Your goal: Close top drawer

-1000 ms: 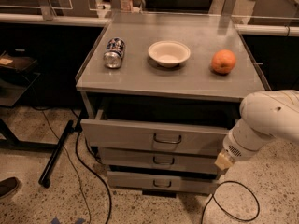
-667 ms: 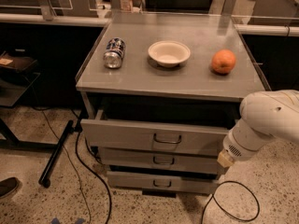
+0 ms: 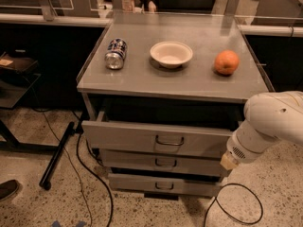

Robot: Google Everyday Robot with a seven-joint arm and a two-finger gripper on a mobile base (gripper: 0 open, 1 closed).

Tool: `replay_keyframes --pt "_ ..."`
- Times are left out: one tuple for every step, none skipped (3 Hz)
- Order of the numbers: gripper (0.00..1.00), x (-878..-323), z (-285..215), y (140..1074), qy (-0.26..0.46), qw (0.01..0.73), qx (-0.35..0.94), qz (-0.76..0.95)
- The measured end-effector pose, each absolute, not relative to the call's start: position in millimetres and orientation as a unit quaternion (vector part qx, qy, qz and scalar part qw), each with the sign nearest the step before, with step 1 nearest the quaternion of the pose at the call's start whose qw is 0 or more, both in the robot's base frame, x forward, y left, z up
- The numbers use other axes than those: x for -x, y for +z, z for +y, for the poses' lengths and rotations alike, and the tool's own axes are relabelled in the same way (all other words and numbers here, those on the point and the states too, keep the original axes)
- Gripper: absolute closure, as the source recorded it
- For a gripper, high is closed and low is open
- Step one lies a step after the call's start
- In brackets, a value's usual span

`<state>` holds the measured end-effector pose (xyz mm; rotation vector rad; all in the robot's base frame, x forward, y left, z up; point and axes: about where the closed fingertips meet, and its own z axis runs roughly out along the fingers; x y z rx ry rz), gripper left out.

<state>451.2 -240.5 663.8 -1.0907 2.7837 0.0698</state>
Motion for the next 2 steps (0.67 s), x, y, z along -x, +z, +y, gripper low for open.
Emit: replay_keyframes --pt "1.00 -470 -247 669 0.003 0.093 0.354 0.931" --pt "1.00 -497 -250 674 -0.018 0.108 0.351 0.930"
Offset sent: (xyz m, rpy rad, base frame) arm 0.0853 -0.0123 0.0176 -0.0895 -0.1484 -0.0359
